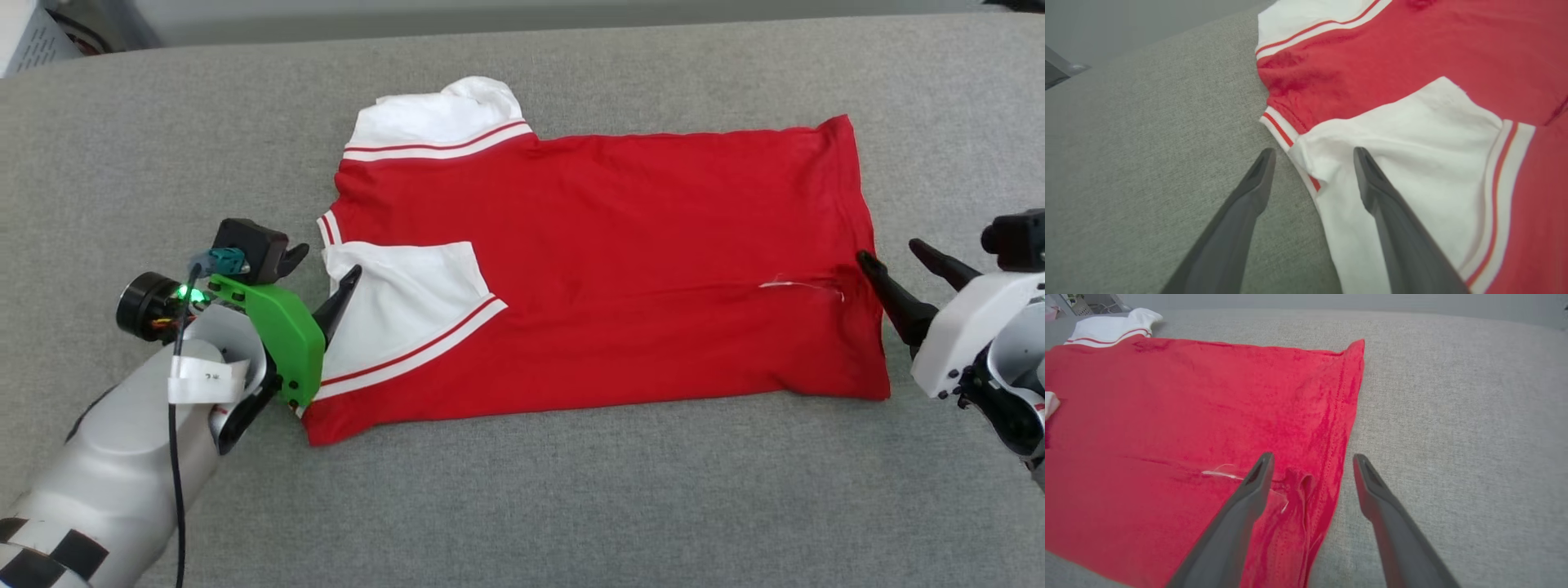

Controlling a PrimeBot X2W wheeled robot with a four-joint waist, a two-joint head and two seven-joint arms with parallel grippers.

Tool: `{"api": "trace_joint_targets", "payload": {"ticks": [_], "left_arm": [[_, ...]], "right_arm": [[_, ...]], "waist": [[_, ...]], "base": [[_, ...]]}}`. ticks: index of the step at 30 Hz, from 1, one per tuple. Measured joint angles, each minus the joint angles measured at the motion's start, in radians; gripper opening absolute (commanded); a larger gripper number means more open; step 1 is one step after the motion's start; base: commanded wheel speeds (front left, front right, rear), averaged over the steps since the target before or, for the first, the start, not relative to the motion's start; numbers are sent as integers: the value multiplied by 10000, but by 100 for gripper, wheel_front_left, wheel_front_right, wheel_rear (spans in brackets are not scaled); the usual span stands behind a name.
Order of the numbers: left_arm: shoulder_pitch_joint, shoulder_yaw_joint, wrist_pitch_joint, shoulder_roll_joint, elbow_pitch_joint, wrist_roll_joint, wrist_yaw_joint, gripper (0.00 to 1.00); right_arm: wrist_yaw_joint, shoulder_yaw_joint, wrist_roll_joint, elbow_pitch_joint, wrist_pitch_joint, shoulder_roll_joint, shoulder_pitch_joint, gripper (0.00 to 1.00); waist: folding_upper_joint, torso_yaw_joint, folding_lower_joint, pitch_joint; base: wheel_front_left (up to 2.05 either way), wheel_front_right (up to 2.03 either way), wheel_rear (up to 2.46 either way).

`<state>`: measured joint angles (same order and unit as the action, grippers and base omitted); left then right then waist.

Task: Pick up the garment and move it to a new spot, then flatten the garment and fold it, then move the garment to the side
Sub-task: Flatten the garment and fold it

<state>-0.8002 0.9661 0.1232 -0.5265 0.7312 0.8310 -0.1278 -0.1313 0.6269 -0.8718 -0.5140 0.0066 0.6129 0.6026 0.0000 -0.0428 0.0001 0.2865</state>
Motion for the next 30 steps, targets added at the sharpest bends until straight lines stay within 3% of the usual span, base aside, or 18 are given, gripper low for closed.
{"api": "trace_joint_targets", "payload": {"ticks": [7,15,21,30], "left_arm": [[-159,142,-997,-759,-1009,1034,0,100],[-745,506,-4516,-1505,-2491,2690,0,100],[-920,941,-6736,-1720,-3037,3352,4,100],[-674,1494,-7770,-1758,-3166,3547,136,100]], "right_arm": [[0,-840,56,732,-616,201,-829,100],[0,-1586,698,1469,-240,-63,-1564,100],[0,-2127,1118,1914,213,-418,-1834,100],[0,-2591,1507,2276,700,-940,-2114,100]], "waist": [[0,95,-1,-668],[0,224,-1,-1150],[0,190,-1,-1163],[0,-65,-1,-931]], "base": [[0,0,0],[0,0,0],[0,0,0],[0,0,0]]}}
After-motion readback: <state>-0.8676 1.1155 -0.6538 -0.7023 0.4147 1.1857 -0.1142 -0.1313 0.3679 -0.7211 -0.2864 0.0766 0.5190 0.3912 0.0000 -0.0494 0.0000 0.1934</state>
